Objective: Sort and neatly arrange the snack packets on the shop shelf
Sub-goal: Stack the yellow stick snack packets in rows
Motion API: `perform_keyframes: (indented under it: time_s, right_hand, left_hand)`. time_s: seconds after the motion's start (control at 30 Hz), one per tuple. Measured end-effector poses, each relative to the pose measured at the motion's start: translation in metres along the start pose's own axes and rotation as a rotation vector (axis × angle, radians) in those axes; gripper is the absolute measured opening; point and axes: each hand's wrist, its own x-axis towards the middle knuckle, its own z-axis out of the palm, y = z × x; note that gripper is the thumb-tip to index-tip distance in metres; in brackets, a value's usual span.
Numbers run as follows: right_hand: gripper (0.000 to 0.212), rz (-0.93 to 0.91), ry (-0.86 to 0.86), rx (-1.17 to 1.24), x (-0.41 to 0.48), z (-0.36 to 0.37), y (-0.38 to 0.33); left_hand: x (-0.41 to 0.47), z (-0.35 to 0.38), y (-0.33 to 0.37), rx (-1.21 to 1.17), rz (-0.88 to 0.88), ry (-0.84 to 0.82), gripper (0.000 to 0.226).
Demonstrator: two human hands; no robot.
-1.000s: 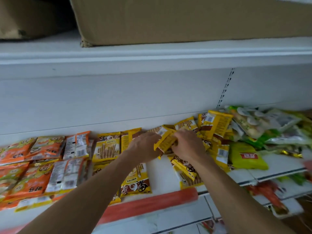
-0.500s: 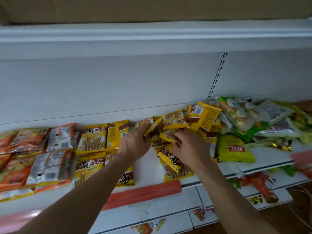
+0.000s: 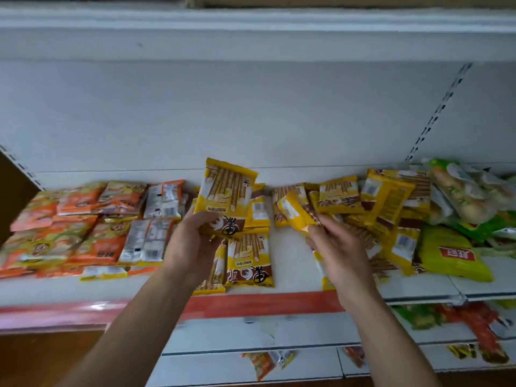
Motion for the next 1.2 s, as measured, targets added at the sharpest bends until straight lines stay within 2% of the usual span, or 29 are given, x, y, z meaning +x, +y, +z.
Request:
perform_keyframes:
  time_s: [0.07, 0.17, 0.27, 0.33, 0.43, 0.5, 0.57, 0.67, 0.8, 0.9, 1.0, 1.2]
  right_hand:
    - [0.035, -0.021, -0.061, -0.042, -0.014, 0.016, 0.013]
    - [0.044, -0.172, -0.13, -0.135, -0.033, 0.034, 0.023]
    - [0.035, -0.358, -0.185, -0.326, -0.038, 0.049, 0.035]
    - [0.033, -0.426, -0.234, -0.449, -0.038, 0.056, 0.041]
    - [0.031, -0.488, -0.303, -0.558, -0.037, 0.062, 0.05]
    - [0.031, -0.501, -0.339, -0.6, -0.037, 0.064, 0.059]
    - [0.034, -0.45, -0.397, -0.606, -0.038, 0.065, 0.064]
    - [0.038, -0.388, -0.443, -0.576, -0.037, 0.063, 0.068]
    - [0.027, -0.416, -0.327, -0.569, -0.031, 0.07, 0.064]
    - [0.036, -0.445, -0.282, -0.661, -0.024, 0.082, 0.063]
    - [0.046, -0.43, -0.365, -0.774, -0.015, 0.089, 0.066]
    - [0.045, -0.398, -0.367, -0.749, -0.012, 0.089, 0.071]
  left_hand:
    - [-0.014, -0.023, 0.006, 0.006, 0.094, 0.06, 0.038]
    - [-0.037, -0.051, 0.009, 0.333, 0.371, 0.235, 0.043]
    - [-0.052, -0.072, 0.007, 0.709, 0.671, 0.18, 0.045]
    - [-0.056, -0.079, 0.004, 1.059, 0.843, 0.134, 0.045]
    - [-0.056, -0.081, -0.01, 1.426, 1.008, 0.086, 0.059]
    - [-0.055, -0.081, -0.02, 1.571, 0.98, 0.057, 0.063]
    - [-0.052, -0.084, -0.029, 1.676, 0.869, 0.002, 0.066]
    - [-0.051, -0.094, -0.039, 1.73, 0.718, -0.105, 0.065]
    - [-0.051, -0.1, -0.042, 1.716, 0.618, -0.17, 0.058]
    - [-0.045, -0.096, -0.043, 1.765, 0.592, -0.198, 0.059]
    - [-0.039, -0.094, -0.042, 1.814, 0.607, -0.224, 0.058]
    - [-0.033, -0.102, -0.044, 1.874, 0.573, -0.283, 0.066]
